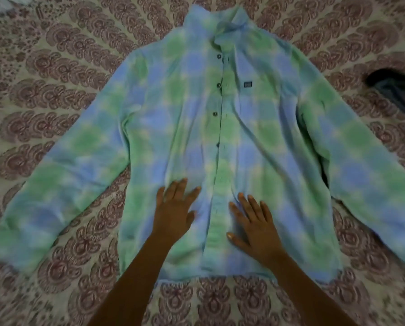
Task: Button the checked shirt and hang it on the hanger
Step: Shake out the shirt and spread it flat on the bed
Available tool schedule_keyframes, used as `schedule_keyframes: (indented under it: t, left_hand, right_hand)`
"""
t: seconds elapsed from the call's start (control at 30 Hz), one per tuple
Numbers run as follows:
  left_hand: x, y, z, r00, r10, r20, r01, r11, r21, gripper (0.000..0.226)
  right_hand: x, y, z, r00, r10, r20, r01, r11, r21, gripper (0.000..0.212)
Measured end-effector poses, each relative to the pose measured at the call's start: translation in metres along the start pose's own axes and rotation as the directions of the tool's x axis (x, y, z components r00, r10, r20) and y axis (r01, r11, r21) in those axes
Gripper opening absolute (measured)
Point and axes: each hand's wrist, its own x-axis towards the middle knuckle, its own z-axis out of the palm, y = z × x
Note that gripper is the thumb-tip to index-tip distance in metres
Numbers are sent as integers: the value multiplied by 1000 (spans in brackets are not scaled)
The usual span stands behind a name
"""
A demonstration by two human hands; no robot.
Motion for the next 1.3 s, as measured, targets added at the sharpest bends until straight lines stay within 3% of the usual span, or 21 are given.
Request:
schedule_keyframes:
  t: [0.07,0.13,0.23,0.3,0.4,0.43,0.53,0.6,0.67,0.77,0.83,0.93,1.1,1.17,1.3]
  left_hand:
    - [-31,9,7,996,89,12,-89,996,-19,50]
    - [-52,13,14,981,187,51,-184,981,-64,54]
    - [-72,13,23,946,312,88,-307,949,-68,64]
    - [-76,15,21,942,317,112,-314,948,-42,64]
    - [-73,21,16,942,331,61,-325,942,-87,25]
    - [-74,21,14,942,332,48,-324,938,-126,15]
    - [-80,17,10,956,295,8,-279,912,-302,22]
    - [-86,12,9,948,318,-15,-304,889,-342,19]
    - [-90,6,10,915,404,17,-386,885,-260,24]
    - [-94,1,22,880,463,107,-454,886,-100,33]
    - [-93,1,23,884,443,149,-422,894,-153,34]
    - [-86,2,20,900,424,106,-385,884,-265,39]
    - [-66,4,4,894,324,310,-211,914,-346,64]
    - [-60,6,-1,925,261,277,-140,911,-389,69]
    - [-39,23,-20,978,154,144,-57,849,-525,43]
  right_hand:
    - [-25,-5,7,994,-93,63,97,993,-68,72]
    - [-37,-7,11,987,-120,106,133,984,-121,73]
    - [-36,-12,10,988,-123,96,139,974,-180,63]
    - [-33,-20,7,985,-149,90,167,957,-239,46]
    - [-31,-28,4,977,-215,-20,203,949,-241,17]
    - [-34,-29,2,968,-244,-59,229,955,-188,18]
    - [-51,-24,-1,948,-298,-112,291,954,-76,46]
    - [-66,-17,2,931,-355,-81,350,934,-75,42]
    - [-80,-12,7,925,-381,-8,379,920,-97,37]
    - [-87,-16,14,957,-290,30,291,954,-70,36]
    - [-83,-24,18,967,-254,15,254,965,-63,38]
    - [-66,-35,20,977,-213,-7,212,972,-101,46]
    - [-53,-31,18,960,-281,23,281,959,-29,42]
    - [-55,-24,13,959,-280,39,280,960,15,36]
    - [-60,-4,-2,990,-128,-52,133,984,122,17]
